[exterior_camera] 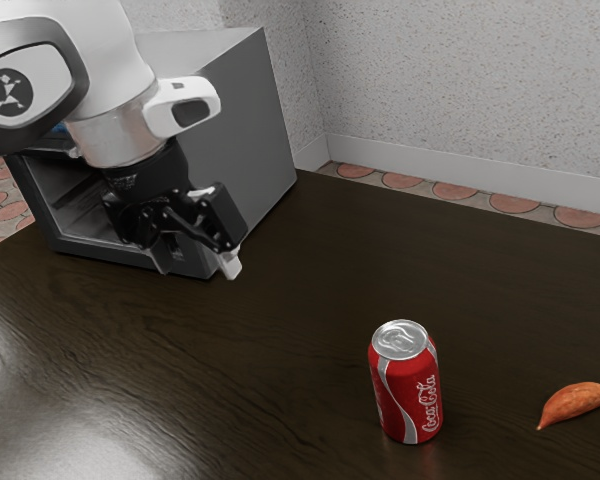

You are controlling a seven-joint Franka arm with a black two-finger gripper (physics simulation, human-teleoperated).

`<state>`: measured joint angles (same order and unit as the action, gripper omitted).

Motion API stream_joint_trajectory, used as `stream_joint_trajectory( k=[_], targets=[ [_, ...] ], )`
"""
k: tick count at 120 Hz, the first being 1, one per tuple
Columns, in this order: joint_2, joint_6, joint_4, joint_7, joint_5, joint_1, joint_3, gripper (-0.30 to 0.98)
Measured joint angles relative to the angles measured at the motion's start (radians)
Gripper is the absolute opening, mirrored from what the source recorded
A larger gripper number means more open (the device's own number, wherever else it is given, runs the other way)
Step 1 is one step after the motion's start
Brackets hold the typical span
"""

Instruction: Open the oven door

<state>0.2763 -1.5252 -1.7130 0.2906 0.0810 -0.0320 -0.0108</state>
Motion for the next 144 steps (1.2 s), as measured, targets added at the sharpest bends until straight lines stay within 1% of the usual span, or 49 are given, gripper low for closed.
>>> stream_joint_trajectory(
  k=[16, 22, 34, 44, 48, 56, 64, 78, 93, 97, 104, 111, 121, 130, 138, 144],
  targets=[
    [0.007, -0.004, -0.001, 0.104, 0.0, 0.001, 0.007, 0.69],
    [0.019, -0.012, 0.0, 0.138, -0.022, 0.004, 0.013, 0.69],
    [-0.005, -0.021, 0.04, 0.197, -0.052, 0.01, 0.019, 0.69],
    [-0.057, -0.025, 0.065, 0.238, -0.061, 0.089, 0.022, 0.68],
    [-0.067, -0.025, 0.088, 0.253, -0.058, 0.103, 0.034, 0.69],
    [-0.08, -0.021, 0.146, 0.278, -0.01, 0.072, 0.166, 0.69],
    [-0.081, -0.012, 0.173, 0.298, 0.01, 0.07, 0.223, 0.69],
    [-0.1, 0.013, 0.184, 0.331, 0.021, 0.015, 0.211, 0.69],
    [-0.068, 0.026, 0.186, 0.361, 0.02, 0.011, 0.209, 0.69],
    [-0.051, 0.023, 0.178, 0.368, 0.005, 0.027, 0.213, 0.69],
    [-0.006, 0.007, 0.14, 0.38, -0.042, 0.054, 0.233, 0.68],
    [-0.003, -0.045, 0.099, 0.39, -0.071, 0.069, 0.273, 0.69],
    [0.002, -0.122, 0.05, 0.403, -0.097, 0.083, 0.292, 0.69],
    [-0.013, -0.202, 0.036, 0.415, -0.085, 0.12, 0.295, 0.69],
    [-0.024, -0.281, 0.033, 0.424, -0.068, 0.201, 0.284, 0.69],
    [-0.041, -0.326, 0.032, 0.431, -0.03, 0.302, 0.241, 0.69]
  ],
)
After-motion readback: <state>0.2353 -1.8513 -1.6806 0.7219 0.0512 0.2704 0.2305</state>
